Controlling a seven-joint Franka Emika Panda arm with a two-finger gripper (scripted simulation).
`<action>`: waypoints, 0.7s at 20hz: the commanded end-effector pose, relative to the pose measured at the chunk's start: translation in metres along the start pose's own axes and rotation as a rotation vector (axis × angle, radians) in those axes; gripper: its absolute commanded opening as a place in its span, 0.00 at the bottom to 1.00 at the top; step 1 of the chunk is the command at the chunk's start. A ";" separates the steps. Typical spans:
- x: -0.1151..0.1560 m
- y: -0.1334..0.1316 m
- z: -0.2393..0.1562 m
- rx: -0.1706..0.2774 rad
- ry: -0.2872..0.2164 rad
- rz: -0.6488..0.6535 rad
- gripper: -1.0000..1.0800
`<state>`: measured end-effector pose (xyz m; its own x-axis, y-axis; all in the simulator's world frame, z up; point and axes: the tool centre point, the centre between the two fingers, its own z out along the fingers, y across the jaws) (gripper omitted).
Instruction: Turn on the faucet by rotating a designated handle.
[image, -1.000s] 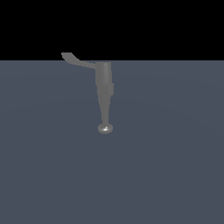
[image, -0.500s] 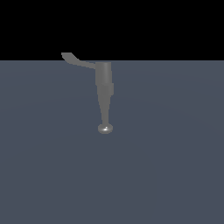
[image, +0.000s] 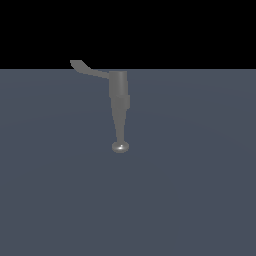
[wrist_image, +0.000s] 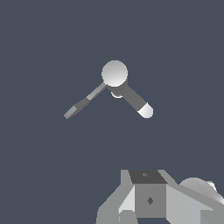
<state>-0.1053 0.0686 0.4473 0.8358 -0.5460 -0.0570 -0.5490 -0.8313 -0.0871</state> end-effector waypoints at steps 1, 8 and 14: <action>0.008 -0.010 0.009 -0.001 -0.003 0.063 0.00; 0.029 -0.036 0.038 -0.011 -0.004 0.235 0.00; 0.045 -0.058 0.065 -0.023 0.004 0.382 0.00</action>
<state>-0.0421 0.0959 0.3921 0.6017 -0.7949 -0.0786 -0.7986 -0.6003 -0.0428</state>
